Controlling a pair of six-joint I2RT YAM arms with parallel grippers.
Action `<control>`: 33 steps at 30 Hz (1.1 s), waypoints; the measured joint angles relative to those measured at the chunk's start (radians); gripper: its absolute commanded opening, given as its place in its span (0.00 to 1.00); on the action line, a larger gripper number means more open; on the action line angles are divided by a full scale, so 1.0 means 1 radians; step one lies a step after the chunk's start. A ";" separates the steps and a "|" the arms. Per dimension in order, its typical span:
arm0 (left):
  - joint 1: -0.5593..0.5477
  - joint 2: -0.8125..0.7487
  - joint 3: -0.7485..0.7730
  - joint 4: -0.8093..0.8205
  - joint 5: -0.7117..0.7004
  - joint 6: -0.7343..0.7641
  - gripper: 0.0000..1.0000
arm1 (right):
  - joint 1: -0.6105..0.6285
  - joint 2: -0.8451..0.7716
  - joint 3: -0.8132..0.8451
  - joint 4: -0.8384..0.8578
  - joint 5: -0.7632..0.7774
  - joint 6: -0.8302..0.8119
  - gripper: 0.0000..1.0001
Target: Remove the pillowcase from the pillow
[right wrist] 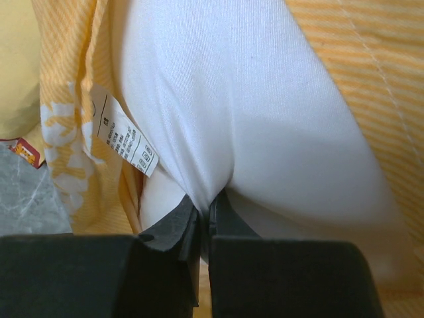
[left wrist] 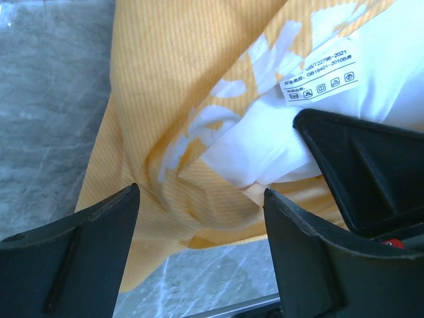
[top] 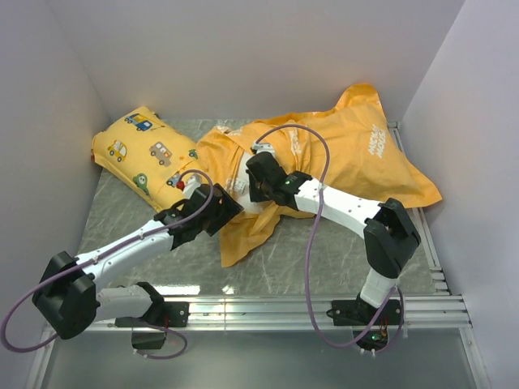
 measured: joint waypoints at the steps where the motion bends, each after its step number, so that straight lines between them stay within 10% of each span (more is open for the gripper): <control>1: -0.001 -0.004 0.000 0.000 0.000 -0.006 0.82 | 0.000 0.000 0.000 0.001 -0.003 0.001 0.00; 10: -0.021 0.034 -0.056 0.061 0.029 -0.050 0.74 | -0.003 0.000 0.001 0.005 -0.009 0.013 0.00; 17: -0.021 0.116 -0.111 0.169 0.066 -0.058 0.01 | -0.026 0.000 0.026 -0.021 -0.037 0.019 0.00; 33: -0.038 0.235 -0.148 0.599 0.121 -0.086 0.00 | -0.275 -0.156 0.059 -0.174 -0.288 0.076 0.00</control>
